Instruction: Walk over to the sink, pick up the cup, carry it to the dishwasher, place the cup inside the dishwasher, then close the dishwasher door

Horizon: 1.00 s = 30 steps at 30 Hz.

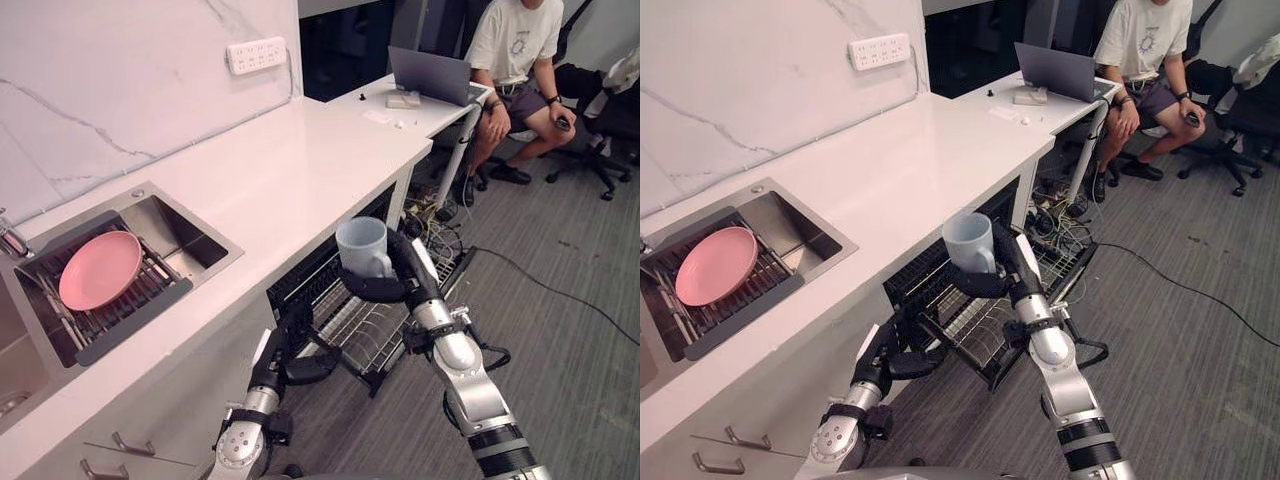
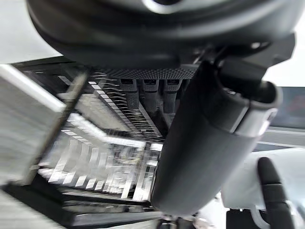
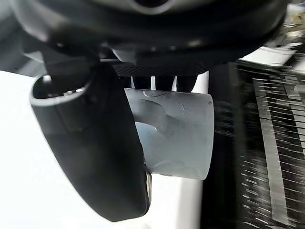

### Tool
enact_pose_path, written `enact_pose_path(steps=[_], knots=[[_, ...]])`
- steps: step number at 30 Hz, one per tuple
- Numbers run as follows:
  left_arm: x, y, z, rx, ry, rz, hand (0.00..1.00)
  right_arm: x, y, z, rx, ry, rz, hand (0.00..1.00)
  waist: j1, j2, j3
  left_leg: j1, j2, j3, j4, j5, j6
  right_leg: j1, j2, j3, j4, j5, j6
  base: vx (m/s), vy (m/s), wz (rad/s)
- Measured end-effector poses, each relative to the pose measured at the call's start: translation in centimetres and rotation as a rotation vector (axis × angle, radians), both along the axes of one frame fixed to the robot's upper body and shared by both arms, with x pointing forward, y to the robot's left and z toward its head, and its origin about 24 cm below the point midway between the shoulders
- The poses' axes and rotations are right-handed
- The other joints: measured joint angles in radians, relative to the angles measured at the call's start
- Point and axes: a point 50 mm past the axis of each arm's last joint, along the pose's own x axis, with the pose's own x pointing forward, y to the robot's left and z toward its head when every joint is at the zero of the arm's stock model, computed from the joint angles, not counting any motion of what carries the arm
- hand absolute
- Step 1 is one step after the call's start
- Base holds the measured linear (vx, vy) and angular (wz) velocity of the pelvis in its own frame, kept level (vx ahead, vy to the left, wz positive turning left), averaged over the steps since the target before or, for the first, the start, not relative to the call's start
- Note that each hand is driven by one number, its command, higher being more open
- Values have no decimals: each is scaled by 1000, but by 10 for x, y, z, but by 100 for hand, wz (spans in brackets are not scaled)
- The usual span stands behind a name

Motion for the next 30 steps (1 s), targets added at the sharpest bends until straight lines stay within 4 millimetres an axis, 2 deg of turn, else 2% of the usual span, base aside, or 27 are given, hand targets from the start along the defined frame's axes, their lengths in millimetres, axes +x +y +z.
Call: enact_pose_path(steps=[3, 4, 5, 7, 9, 11, 13, 15, 16, 19, 22, 27, 30], knots=[[-2, 10, -13, 33, 56, 23, 90, 8, -17, -17, -83, 86, -30, 30, 9, 3, 77, -80, 3, -31, 66, -6, -2, -44, 0, -30, 28, 1, -5, -100, -16, 30], [-1, 14, -14, 41, 60, 31, 90, 12, -20, -18, -99, 97, -38, 30, 10, 5, 95, -99, 4, -38, 79, -6, -3, -59, 1, -35, 37, 0, -6, -137, -8, 33], [0, 20, -15, 57, 62, 50, 90, 22, -26, -17, -141, 106, -56, 30, 16, 8, 137, -137, 6, -50, 107, -7, -4, -87, 2, -46, 56, 0, -11, -177, -13, 28], [5, 30, -16, 77, 64, 84, 90, 39, -34, -10, -180, 97, -90, 30, 26, 20, 203, -190, 9, -71, 152, -8, -5, -126, 1, -63, 95, -6, -20, -168, -11, 30], [13, 41, -18, 98, 66, 143, 90, 60, -42, 9, -216, 54, -134, 30, 46, 35, 265, -265, 10, -94, 194, -6, -5, -195, 1, -83, 148, -13, -30, -168, -7, 27], [18, 48, -17, 111, 60, 183, 90, 72, -45, 21, -225, 26, -162, 30, 57, 40, 299, -296, 9, -105, 203, 0, -8, -228, -1, -92, 174, -17, -35, -136, 2, 17], [25, 58, -15, 129, 45, 238, 90, 93, -53, 44, -228, -9, -216, 30, 74, 43, 345, -335, 4, -122, 205, 12, -4, -279, -17, -107, 222, -30, -41, -160, 25, 24], [30, 62, -16, 127, 45, 265, 90, 104, -63, 59, -244, -25, -268, 30, 83, 45, 348, -378, 1, -133, 204, 27, -3, -330, -29, -118, 256, -39, -43, -116, 28, 23], [34, 64, -17, 123, 50, 291, 90, 111, -70, 70, -238, -42, -313, 90, 99, 46, 349, -407, -1, -134, 200, 38, -4, -368, -35, -121, 275, -43, -45, -94, 23, 17], [38, 70, -20, 104, 64, 356, 90, 119, -76, 89, -203, -78, -389, 90, 109, 44, 368, -430, -5, -135, 178, 59, -3, -402, -49, -136, 302, -56, -46, -21, 12, 16], [41, 69, -18, 90, 55, 387, 90, 121, -74, 92, -196, -88, -405, 90, 118, 43, 368, -441, -9, -136, 165, 76, -9, -424, -59, -141, 319, -67, -46, 24, 12, 10], [48, 62, -14, 56, 27, 408, 90, 122, -52, 98, -140, -132, -379, 90, 116, 39, 371, -430, -8, -133, 144, 87, -12, -424, -60, -142, 319, -74, -47, 57, 0, 0], [49, 62, -14, 55, 29, 405, 90, 114, -37, 104, -87, -207, -345, 90, 101, 20, 382, -397, -4, -132, 141, 84, -15, -384, -53, -141, 305, -75, -48, 40, 3, 2]])
